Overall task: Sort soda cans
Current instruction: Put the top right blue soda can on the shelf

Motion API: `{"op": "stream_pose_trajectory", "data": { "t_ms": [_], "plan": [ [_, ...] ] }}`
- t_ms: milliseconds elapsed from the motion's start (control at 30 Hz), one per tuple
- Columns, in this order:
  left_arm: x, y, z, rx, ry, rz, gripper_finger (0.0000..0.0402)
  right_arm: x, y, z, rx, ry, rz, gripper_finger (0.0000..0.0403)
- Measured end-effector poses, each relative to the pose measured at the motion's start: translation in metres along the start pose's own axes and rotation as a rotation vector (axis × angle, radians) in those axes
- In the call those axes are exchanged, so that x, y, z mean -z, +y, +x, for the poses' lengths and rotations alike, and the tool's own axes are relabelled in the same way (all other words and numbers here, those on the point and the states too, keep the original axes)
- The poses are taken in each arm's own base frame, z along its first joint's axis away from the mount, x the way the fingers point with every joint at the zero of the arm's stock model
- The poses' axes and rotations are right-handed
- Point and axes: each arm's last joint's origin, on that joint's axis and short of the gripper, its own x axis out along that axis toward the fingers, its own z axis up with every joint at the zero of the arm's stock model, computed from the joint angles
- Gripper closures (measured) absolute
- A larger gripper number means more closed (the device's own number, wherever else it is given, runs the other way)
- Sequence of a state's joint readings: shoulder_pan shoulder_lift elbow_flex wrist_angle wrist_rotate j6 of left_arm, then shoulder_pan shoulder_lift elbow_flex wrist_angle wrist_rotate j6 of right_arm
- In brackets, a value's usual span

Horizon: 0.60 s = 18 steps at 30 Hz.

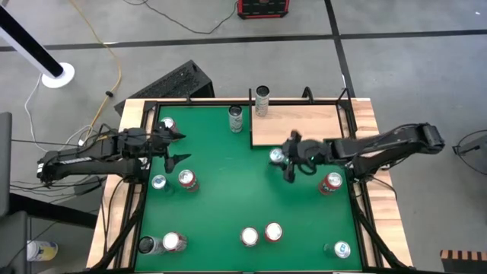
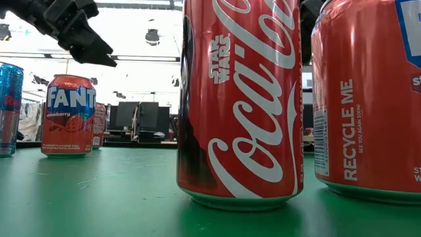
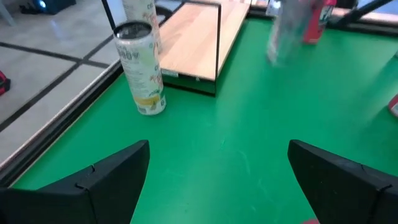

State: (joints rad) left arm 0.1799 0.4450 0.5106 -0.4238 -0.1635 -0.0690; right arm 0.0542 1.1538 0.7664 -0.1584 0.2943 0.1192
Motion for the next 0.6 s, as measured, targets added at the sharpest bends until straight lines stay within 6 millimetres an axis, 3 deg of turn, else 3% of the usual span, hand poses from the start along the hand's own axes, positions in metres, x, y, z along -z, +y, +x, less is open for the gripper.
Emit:
{"op": "stream_pose_trajectory", "data": {
  "t_ms": [133,300,600],
  "plan": [
    [0.000,0.000,0.000,0.000,0.004,-0.002,0.0033,-0.027,-0.025,-0.017,0.093,-0.045,-0.006,0.0141],
    [0.000,0.000,0.000,-0.001,0.004,-0.002,0.0033,-0.045,-0.064,-0.018,0.191,-0.020,-0.034,0.0141],
    [0.000,0.000,0.000,-0.001,0.005,-0.002,0.0033,-0.032,-0.152,0.007,0.233,0.054,0.108,0.0141]
  ]
}}
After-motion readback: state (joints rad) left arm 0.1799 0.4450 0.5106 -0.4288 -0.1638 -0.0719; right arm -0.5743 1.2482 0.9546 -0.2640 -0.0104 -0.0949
